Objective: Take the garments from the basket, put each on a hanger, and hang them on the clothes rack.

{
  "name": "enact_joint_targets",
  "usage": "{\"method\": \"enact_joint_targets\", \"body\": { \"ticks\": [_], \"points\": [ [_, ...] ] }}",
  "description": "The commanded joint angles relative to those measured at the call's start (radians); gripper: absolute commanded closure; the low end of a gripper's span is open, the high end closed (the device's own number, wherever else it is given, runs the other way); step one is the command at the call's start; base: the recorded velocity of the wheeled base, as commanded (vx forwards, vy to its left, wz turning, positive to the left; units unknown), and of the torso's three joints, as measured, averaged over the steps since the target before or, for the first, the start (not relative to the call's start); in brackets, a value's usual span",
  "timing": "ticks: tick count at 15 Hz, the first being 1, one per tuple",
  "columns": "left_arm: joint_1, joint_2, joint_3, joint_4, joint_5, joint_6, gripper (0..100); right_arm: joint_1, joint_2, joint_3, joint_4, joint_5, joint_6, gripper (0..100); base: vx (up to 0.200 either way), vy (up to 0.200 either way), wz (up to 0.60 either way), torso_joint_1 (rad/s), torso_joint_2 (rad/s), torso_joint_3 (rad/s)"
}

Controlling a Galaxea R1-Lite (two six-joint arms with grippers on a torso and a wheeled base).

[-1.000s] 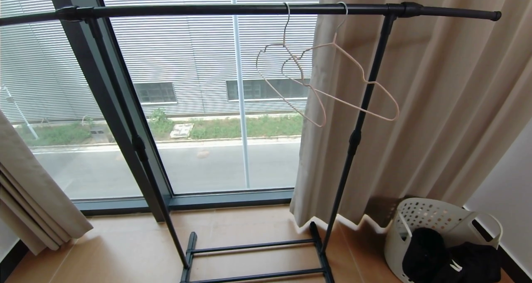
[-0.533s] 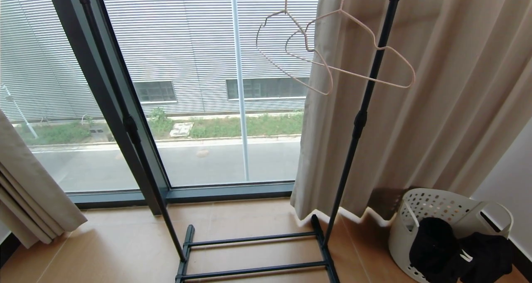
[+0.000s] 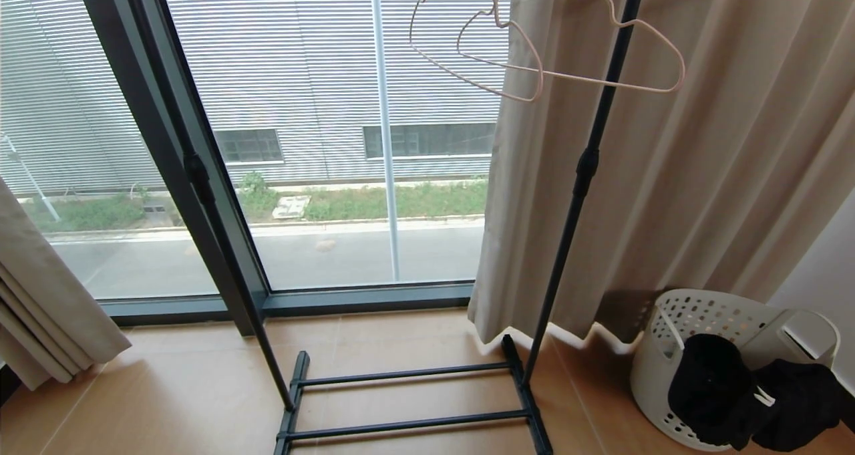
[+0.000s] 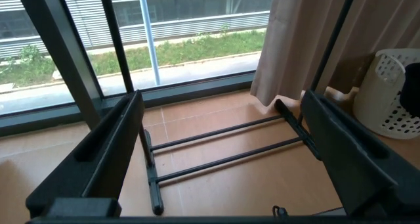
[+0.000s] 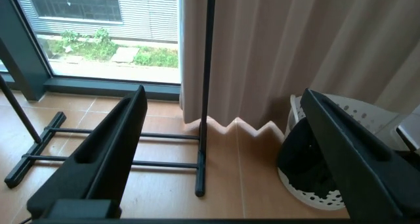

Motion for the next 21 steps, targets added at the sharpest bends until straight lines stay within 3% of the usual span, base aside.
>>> {"method": "enact_joint_targets", "body": {
  "ticks": [1, 8, 10, 21],
  "points": [
    [0.0, 0.001, 0.0, 0.0, 0.0, 0.0, 0, 0.0, 0.0, 0.0, 0.0, 0.001, -0.001, 0, 0.0, 0.0, 0.0, 0.0, 0.0, 0.0],
    [0.0, 0.001, 0.0, 0.0, 0.0, 0.0, 0, 0.0, 0.0, 0.0, 0.0, 0.001, 0.001, 0, 0.0, 0.0, -0.51, 0.001, 0.0, 0.005],
    [0.0, 0.001, 0.0, 0.001, 0.0, 0.0, 0, 0.0, 0.0, 0.0, 0.0, -0.001, 0.001, 0, 0.0, 0.0, 0.0, 0.0, 0.0, 0.0],
    [0.0, 0.001, 0.0, 0.001, 0.0, 0.0, 0, 0.0, 0.0, 0.0, 0.0, 0.001, -0.001, 0, 0.0, -0.2, 0.0, 0.004, 0.0, 0.002]
  ]
}}
